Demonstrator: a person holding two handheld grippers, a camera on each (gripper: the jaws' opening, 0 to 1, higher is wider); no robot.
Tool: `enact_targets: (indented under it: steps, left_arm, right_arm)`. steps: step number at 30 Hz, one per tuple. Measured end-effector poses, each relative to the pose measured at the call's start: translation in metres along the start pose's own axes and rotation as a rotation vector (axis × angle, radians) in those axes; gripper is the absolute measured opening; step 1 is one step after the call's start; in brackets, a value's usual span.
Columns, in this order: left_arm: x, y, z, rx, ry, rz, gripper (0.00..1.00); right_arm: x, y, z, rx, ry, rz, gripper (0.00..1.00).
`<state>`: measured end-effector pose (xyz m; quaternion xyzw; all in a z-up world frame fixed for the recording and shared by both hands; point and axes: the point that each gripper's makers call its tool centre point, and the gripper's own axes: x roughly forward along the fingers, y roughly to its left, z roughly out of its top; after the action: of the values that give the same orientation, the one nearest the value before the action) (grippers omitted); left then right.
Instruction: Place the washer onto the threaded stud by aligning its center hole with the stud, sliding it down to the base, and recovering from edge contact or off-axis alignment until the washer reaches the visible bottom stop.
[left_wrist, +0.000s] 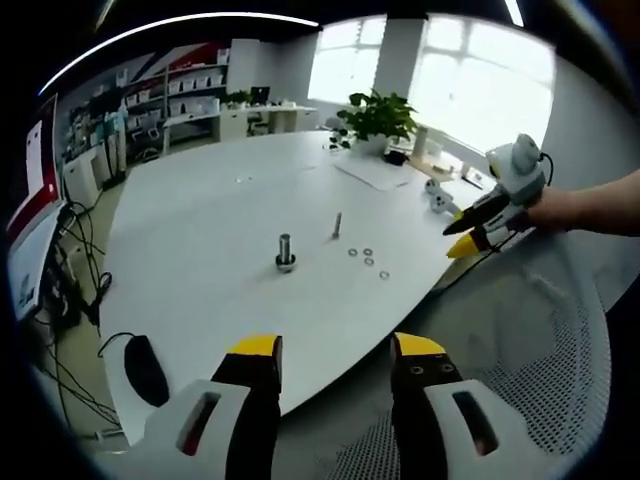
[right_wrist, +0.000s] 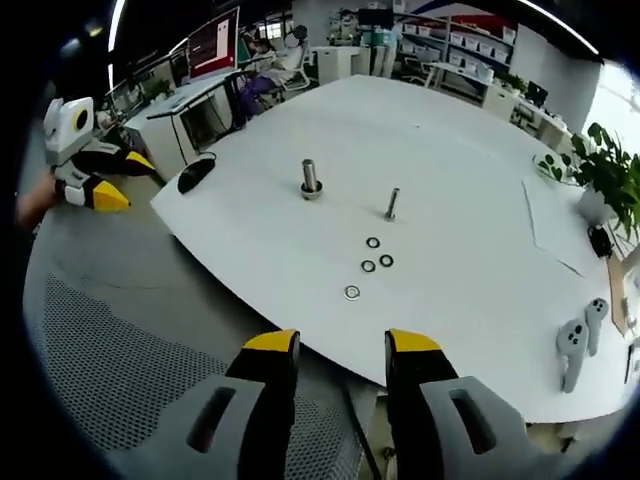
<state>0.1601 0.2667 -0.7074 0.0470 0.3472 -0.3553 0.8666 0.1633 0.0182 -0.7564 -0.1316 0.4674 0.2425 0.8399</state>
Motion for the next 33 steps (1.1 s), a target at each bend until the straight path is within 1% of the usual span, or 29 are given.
enact_targets:
  steps: [1,3,6,9,12,15,19,23,25,27,31,33]
  left_arm:
    - [0.000,0.000,-0.002,0.001,0.008,-0.001,0.42]
    - [0.001,-0.002,-0.005,0.010,0.021,-0.002,0.42]
    - [0.000,0.001,-0.001,0.015,0.003,0.012,0.42]
    - [-0.001,0.003,-0.002,0.002,0.003,0.016,0.42]
    - [0.000,0.002,-0.003,0.015,0.011,0.016,0.42]
    - [0.000,0.003,-0.004,0.014,0.014,0.020,0.42]
    - [0.000,0.005,-0.003,0.007,0.011,0.026,0.42]
    - [0.001,0.004,-0.006,0.013,0.026,0.026,0.42]
    - [0.001,0.004,-0.007,0.015,0.031,0.024,0.42]
    - [0.001,0.004,-0.006,0.016,0.027,0.026,0.42]
    - [0.001,0.005,-0.006,0.012,0.030,0.027,0.41]
    - [0.001,0.004,-0.007,0.016,0.030,0.027,0.41]
  right_arm:
    - [0.003,-0.003,-0.002,-0.054,0.025,-0.010,0.37]
    - [0.009,-0.005,-0.001,-0.078,0.039,0.008,0.37]
    - [0.016,-0.016,0.011,-0.055,0.012,0.016,0.37]
    - [0.025,-0.023,0.016,-0.030,0.014,0.014,0.37]
    - [0.039,-0.021,0.021,-0.029,0.021,0.033,0.37]
    - [0.052,-0.014,0.024,-0.054,0.041,0.049,0.37]
    - [0.076,-0.008,0.014,-0.085,0.102,0.084,0.35]
    - [0.095,-0.008,0.004,-0.096,0.152,0.090,0.32]
    - [0.101,-0.010,0.004,-0.084,0.157,0.096,0.31]
    - [0.107,-0.010,0.003,-0.052,0.168,0.109,0.30]
    - [0.116,-0.016,0.000,-0.068,0.207,0.097,0.29]
    - [0.119,-0.022,0.003,-0.061,0.205,0.080,0.28]
